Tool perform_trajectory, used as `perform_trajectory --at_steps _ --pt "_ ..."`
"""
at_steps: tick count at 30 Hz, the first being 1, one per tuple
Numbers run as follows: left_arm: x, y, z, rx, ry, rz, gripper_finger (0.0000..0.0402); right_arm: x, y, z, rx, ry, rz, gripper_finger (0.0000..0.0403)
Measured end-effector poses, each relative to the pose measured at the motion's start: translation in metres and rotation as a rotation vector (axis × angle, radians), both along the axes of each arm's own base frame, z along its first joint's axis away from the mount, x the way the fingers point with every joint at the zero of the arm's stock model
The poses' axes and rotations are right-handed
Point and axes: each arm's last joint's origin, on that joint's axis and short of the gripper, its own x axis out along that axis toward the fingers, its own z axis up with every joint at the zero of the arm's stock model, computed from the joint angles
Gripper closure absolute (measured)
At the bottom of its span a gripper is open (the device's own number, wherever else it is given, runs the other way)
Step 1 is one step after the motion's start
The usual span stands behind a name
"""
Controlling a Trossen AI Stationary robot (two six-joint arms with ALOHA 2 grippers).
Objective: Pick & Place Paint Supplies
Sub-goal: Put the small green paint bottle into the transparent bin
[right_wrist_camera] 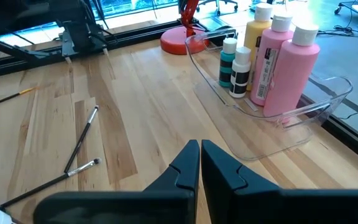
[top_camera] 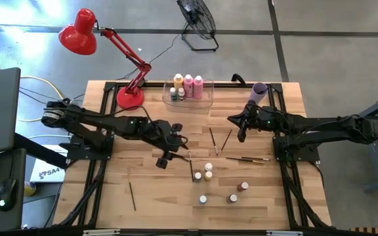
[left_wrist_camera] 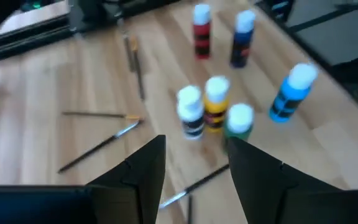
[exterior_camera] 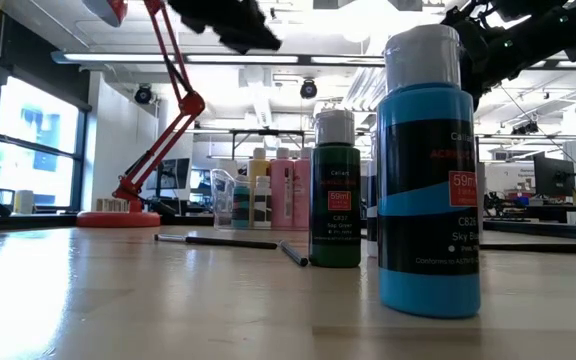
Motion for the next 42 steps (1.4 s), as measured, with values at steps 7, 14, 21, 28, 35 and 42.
perform_trajectory --at_steps 7,14,21,28,35,42 --pt "0.027 -0.016 -0.010 -0.019 0.099 -0.073 0.0232 0.000 0.001 -0.001 0.002 0.009 0.006 0.0395" --pt "0.053 -0.032 -0.024 -0.003 0.240 -0.106 0.0232 0.000 0.006 -0.003 0.002 0.029 0.035 0.0395" --pt "0.070 -0.041 -0.013 0.028 0.280 -0.094 0.0232 0.000 0.007 -0.003 0.001 0.039 0.035 0.0395" --pt "0.081 -0.043 -0.008 0.003 0.274 -0.063 0.0231 -0.001 0.007 -0.006 0.005 0.066 0.035 0.0395" --pt "0.085 -0.048 -0.025 -0.038 0.344 -0.084 0.0231 -0.001 0.007 -0.006 0.005 0.068 0.035 0.0395" --pt "0.093 -0.055 -0.035 -0.038 0.333 -0.105 0.0231 -0.001 0.007 -0.006 0.005 0.067 0.035 0.0395"
